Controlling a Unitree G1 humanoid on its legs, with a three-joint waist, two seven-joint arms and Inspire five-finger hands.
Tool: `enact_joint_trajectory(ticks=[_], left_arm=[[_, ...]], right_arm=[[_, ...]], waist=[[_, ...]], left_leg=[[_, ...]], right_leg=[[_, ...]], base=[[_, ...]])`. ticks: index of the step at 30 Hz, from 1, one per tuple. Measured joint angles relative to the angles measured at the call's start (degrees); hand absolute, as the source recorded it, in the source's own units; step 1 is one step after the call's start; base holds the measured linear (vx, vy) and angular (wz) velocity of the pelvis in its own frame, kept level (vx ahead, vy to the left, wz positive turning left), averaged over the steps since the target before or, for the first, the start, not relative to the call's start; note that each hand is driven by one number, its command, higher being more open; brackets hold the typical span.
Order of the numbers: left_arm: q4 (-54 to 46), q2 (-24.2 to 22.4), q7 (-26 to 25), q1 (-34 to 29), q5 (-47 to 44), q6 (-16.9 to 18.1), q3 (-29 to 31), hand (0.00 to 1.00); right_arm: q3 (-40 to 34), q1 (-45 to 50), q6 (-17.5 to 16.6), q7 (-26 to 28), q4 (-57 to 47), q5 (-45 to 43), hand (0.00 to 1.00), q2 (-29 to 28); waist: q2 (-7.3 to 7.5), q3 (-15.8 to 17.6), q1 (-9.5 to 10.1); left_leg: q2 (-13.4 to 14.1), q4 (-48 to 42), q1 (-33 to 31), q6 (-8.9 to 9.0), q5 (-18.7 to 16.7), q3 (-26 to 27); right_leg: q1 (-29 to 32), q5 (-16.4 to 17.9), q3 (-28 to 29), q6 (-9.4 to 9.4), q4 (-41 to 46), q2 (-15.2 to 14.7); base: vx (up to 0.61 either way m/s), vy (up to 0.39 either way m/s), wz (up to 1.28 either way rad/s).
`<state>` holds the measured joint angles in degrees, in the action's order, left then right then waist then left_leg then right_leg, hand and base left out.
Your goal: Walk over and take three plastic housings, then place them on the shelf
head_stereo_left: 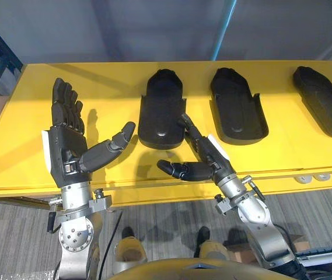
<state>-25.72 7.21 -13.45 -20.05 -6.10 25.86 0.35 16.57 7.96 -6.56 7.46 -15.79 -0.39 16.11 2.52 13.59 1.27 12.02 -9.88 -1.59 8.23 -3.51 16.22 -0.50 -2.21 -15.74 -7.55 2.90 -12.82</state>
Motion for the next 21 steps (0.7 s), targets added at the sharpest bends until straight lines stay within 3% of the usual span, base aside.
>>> enact_joint_trajectory(ticks=[4,11,17,21], left_arm=[[0.0,0.03,0.19,0.02,0.0,0.0,0.0,1.0],[0.0,0.04,1.32,0.0,0.0,0.0,-0.01,1.0],[-0.01,0.04,2.73,0.0,-0.01,0.0,-0.02,1.0],[-0.33,0.04,3.38,-0.02,-0.02,0.0,-0.02,1.0]], right_arm=[[0.05,0.0,-0.01,-0.64,0.29,0.12,1.0,0.0],[0.69,0.0,-0.89,-6.55,0.59,2.45,1.0,-0.03],[-3.32,0.03,-6.92,-9.82,-0.16,2.16,1.0,-0.41],[-6.37,0.32,-8.06,-8.39,-3.31,-1.48,1.0,-0.8]], waist=[[0.0,0.02,0.0],[0.0,0.01,0.09],[-0.02,-0.02,-0.03],[-0.08,-0.21,-0.35]], left_leg=[[0.0,0.0,0.01,0.0,0.0,-0.21],[0.0,0.0,0.08,0.0,-0.01,-0.32],[0.0,0.12,0.75,0.06,-0.05,0.37],[0.0,0.2,1.73,0.05,-0.28,1.31]], right_leg=[[-0.19,0.02,-0.29,0.02,0.0,0.0],[-0.38,0.06,-0.45,0.06,0.0,0.0],[-0.41,-0.02,0.27,-0.02,0.0,0.01],[-0.61,-0.1,0.99,-0.12,0.0,0.01]], base=[[0.0,0.002,0.03],[0.0,0.0,0.0],[0.0,0.0,-0.05],[-0.01,0.004,-0.13]])
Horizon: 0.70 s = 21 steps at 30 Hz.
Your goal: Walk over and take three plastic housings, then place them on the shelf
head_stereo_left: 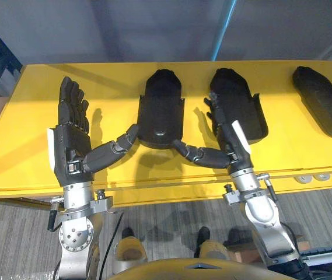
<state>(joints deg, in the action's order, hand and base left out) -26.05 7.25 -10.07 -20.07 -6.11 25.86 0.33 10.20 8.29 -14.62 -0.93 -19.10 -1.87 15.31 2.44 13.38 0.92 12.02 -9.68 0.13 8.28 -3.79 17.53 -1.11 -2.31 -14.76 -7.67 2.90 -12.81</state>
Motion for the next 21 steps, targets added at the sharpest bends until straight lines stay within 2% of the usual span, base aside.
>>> enact_joint_trajectory(ticks=[5,9,13,16,21], left_arm=[[-0.04,0.0,0.88,0.12,0.02,-0.14,-0.28,1.0],[0.03,0.05,0.63,0.47,0.01,-1.23,-1.3,1.0],[1.39,0.79,0.92,1.82,0.04,-2.62,-3.11,1.0],[2.0,0.89,0.75,2.23,0.03,-3.09,-3.04,1.0],[4.49,1.04,0.81,2.26,0.02,-3.45,-2.66,1.0]], right_arm=[[-0.44,0.0,-0.63,6.46,-1.79,-3.37,1.0,0.15],[1.39,-2.9,-0.43,7.85,-0.84,-3.6,1.0,1.32],[3.92,-10.89,0.69,5.52,3.3,-3.34,1.0,3.24],[3.78,-15.63,2.77,2.63,5.63,-4.08,1.0,3.23],[3.36,-19.15,8.18,-0.95,9.21,-3.97,1.0,2.83]], waist=[[-0.61,-1.49,-1.06],[-1.23,-2.55,-0.93],[-1.59,-4.2,0.37],[-1.6,-4.87,0.82],[-1.59,-5.24,1.88]], left_leg=[[0.0,0.05,0.48,0.0,-0.12,0.54],[0.0,0.05,0.9,-0.03,-0.08,0.28],[-0.08,0.85,1.32,-0.06,0.44,-0.72],[-0.44,2.12,1.26,-0.04,1.63,-1.86],[-0.47,2.18,1.37,-0.07,2.08,-2.74]], right_leg=[[-0.07,-0.09,0.66,-0.14,-0.01,0.0],[-0.82,-0.19,0.35,-0.25,-0.11,0.0],[-1.94,-0.2,-0.75,-0.29,-0.44,0.02],[-2.6,-0.44,-2.21,-0.3,-1.03,0.03],[-3.34,-0.47,-3.11,-0.29,-1.06,0.04]], base=[[-0.01,0.004,-0.05],[-0.01,-0.001,0.01],[-0.04,-0.006,0.13],[-0.02,-0.013,0.22],[-0.02,-0.004,0.08]])
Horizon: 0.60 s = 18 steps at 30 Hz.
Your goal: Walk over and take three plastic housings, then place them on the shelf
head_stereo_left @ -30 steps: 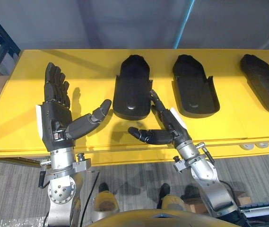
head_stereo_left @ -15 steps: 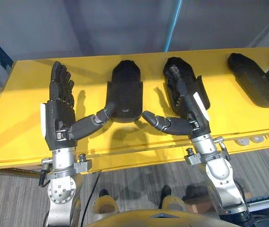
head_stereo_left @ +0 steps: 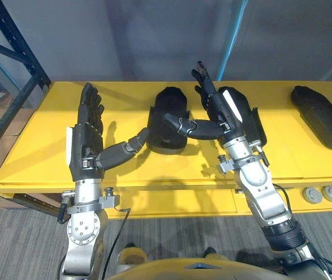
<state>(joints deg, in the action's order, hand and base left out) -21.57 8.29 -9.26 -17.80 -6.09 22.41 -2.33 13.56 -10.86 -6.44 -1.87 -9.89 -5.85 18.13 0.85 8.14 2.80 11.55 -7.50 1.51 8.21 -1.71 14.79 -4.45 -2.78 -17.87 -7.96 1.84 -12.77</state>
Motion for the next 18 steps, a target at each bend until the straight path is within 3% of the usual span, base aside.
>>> enact_joint_trajectory(ticks=[7,11,18], left_arm=[[1.44,-0.02,-0.09,-0.1,-0.02,-0.18,-0.01,1.0],[2.65,-0.04,-0.09,-0.14,-0.03,-0.18,-0.01,1.0],[3.97,-0.11,-0.84,-0.54,-0.05,-0.17,-0.13,1.0]], right_arm=[[-1.18,-4.33,4.43,-3.61,7.37,1.1,1.0,-0.48],[-2.0,-6.44,7.15,-3.63,10.85,3.51,1.0,-0.56],[-2.24,-9.47,8.91,-1.96,16.25,5.15,1.0,-0.55]], waist=[[-0.15,-0.09,0.23],[-0.31,-0.19,0.25],[-0.58,-0.33,0.27]], left_leg=[[-0.13,0.93,0.06,0.02,0.97,-0.94],[-0.15,0.92,0.14,-0.03,1.2,-1.12],[-0.16,0.69,0.12,-0.1,1.41,-1.44]], right_leg=[[-0.37,-0.03,-0.8,0.03,0.0,0.04],[-0.54,-0.15,-0.89,0.05,0.0,0.04],[-0.79,-0.33,-1.3,0.09,0.01,0.03]], base=[[-0.02,-0.004,0.07],[0.0,0.0,0.0],[-0.01,-0.001,0.01]])
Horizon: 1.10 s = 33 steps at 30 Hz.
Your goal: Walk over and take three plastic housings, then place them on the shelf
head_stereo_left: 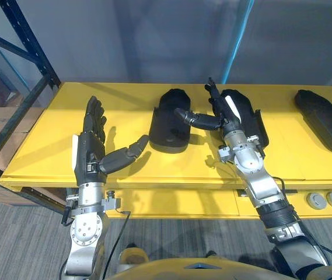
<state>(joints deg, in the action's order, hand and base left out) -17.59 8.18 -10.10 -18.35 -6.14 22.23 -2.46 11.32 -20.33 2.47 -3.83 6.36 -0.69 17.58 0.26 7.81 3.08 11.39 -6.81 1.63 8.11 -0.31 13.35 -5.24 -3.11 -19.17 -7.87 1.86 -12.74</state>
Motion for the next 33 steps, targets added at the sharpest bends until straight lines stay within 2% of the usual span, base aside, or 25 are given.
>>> enact_joint_trajectory(ticks=[5,11,16,19,22,26,30,33], left_arm=[[0.12,-0.01,-0.84,-0.05,0.01,0.0,-0.02,1.0],[0.23,-0.41,-1.88,-0.05,0.02,0.01,-0.02,1.0],[0.23,-0.5,-2.52,0.04,0.02,0.01,-0.01,1.0],[0.23,-0.5,-2.61,0.13,0.02,0.0,-0.01,1.0],[0.23,-0.51,-3.05,0.58,0.02,0.0,0.0,1.0],[0.22,-0.51,-3.66,1.07,-0.01,0.0,0.04,1.0],[0.22,-0.58,-4.46,1.22,-0.01,0.0,0.01,1.0],[0.22,-0.65,-4.91,2.99,-0.01,-0.01,-0.03,1.0]], right_arm=[[0.03,-2.37,0.62,1.96,2.18,0.39,1.0,0.04],[1.28,-6.15,0.61,4.74,3.1,2.42,1.0,0.77],[2.52,-10.01,1.04,5.03,4.52,2.62,1.0,0.76],[2.88,-10.84,2.73,4.68,5.22,2.62,1.0,0.76],[2.94,-13.77,4.73,3.89,8.07,2.67,1.0,0.97],[2.88,-17.46,5.8,1.65,10.77,2.72,1.0,2.93],[2.64,-19.52,6.17,0.03,11.96,3.9,1.0,2.99],[2.12,-21.52,6.17,-1.41,12.64,4.85,1.0,3.47]], waist=[[-0.3,0.15,0.02],[-1.59,0.95,0.06],[-1.75,2.33,0.14],[-1.74,2.8,0.45],[-2.12,4.74,0.77],[-2.75,7.24,1.5],[-2.88,7.89,1.44],[-3.11,10.5,1.41]], left_leg=[[0.0,-0.02,-0.26,0.05,0.08,-0.41],[-0.08,-0.41,-1.2,0.04,0.12,-1.22],[-0.09,-0.98,-1.56,-0.02,-0.02,-1.55],[-0.12,-1.2,-2.12,-0.03,-0.03,-2.09],[-0.11,-2.16,-2.57,-0.17,-0.23,-2.59],[-0.14,-3.07,-3.51,-0.32,-0.42,-3.01],[-0.13,-4.12,-5.08,-0.5,-0.55,-3.34],[-0.23,-5.08,-5.23,-0.66,-0.79,-3.8]], right_leg=[[0.01,0.0,-0.38,0.0,0.03,0.0],[0.26,-0.01,-1.07,-0.02,0.03,-0.02],[0.14,-0.01,-1.33,-0.02,0.07,-0.07],[0.21,0.01,-1.8,0.0,0.08,-0.08],[0.19,0.03,-2.12,0.02,0.41,-0.16],[1.13,0.17,-2.29,0.19,1.32,-0.43],[2.23,0.33,-2.29,0.36,2.22,-0.61],[2.4,0.53,-2.18,0.43,3.27,-0.95]], base=[[-0.02,-0.002,0.03],[0.0,-0.001,0.06],[0.0,0.001,0.01],[-0.01,0.002,0.08],[-0.03,0.004,0.06],[-0.04,0.007,0.04],[0.0,0.0,0.0],[-0.02,0.003,0.0]])
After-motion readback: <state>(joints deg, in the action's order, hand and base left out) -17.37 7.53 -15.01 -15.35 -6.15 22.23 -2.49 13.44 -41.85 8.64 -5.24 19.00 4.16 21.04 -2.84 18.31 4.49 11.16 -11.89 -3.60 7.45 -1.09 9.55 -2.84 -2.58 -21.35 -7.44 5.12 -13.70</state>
